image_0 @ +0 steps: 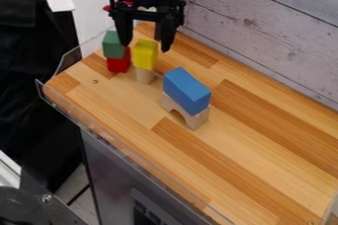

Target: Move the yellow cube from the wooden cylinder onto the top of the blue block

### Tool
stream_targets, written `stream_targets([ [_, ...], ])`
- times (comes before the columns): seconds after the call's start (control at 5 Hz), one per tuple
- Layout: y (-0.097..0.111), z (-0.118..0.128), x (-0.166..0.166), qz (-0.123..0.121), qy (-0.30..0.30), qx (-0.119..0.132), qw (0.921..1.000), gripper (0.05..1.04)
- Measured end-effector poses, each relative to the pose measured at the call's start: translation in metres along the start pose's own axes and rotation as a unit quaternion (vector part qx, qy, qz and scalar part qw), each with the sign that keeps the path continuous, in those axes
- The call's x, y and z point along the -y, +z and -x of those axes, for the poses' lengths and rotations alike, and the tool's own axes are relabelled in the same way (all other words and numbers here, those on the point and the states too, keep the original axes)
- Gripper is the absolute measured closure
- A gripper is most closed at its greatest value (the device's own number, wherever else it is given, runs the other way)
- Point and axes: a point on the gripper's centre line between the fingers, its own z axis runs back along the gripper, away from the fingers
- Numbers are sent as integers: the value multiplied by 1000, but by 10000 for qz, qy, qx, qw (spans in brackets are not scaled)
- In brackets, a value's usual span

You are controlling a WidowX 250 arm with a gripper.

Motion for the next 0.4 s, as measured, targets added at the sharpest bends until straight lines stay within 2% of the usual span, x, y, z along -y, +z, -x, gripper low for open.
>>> stream_targets([
  [0.4,-10,-1,-1,25,28,-107,9999,85],
])
